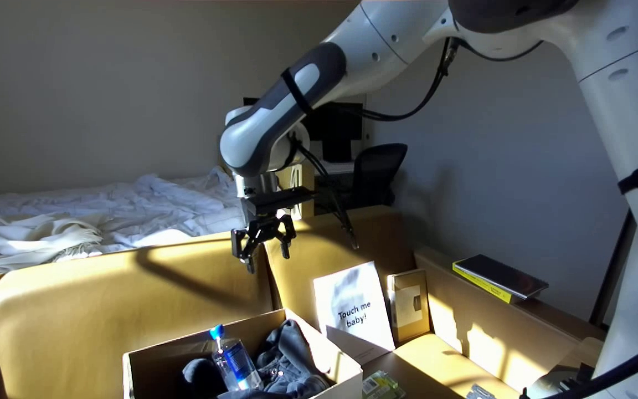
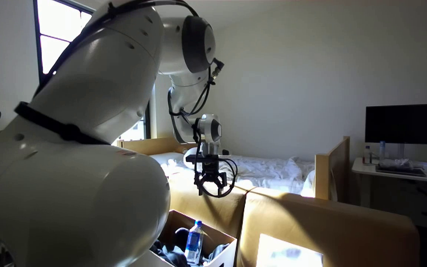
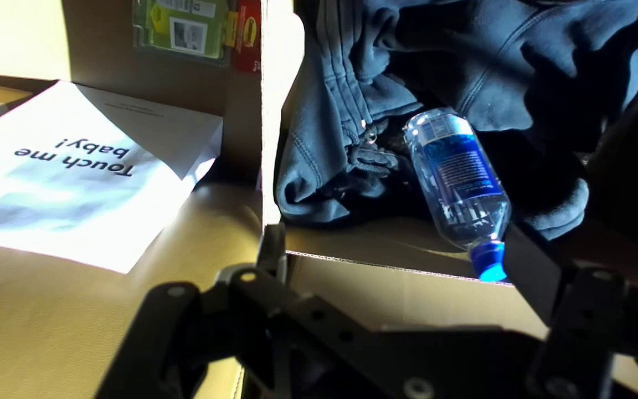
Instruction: Remove the bottle out of the box
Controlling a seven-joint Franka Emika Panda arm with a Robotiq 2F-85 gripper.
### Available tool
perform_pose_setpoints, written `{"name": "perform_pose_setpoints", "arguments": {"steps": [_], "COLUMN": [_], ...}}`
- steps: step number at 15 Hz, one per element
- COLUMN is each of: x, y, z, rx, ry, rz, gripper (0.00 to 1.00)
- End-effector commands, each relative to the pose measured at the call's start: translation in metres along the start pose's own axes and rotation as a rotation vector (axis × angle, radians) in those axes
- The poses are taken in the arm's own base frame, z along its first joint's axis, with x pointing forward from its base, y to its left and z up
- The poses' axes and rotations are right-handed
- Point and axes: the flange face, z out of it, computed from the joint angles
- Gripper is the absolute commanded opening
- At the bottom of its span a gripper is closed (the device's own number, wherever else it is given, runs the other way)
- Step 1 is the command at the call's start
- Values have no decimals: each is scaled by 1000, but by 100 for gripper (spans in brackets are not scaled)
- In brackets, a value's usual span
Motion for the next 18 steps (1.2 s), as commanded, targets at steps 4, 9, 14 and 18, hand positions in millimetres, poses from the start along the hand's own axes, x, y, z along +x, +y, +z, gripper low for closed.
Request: {"name": "perform_pose_setpoints", "arguments": {"steps": [4,9,14,18], "x": [49,36,45,72], "y": [-105,-153,-161,-140], "z": [49,62,62,61], "rx": [3,-13,-66,-22], "ry": [-88,-154,-85,-13], "rz": [-146,-198,-170,-222], "gripper": [100,100,100,100]}}
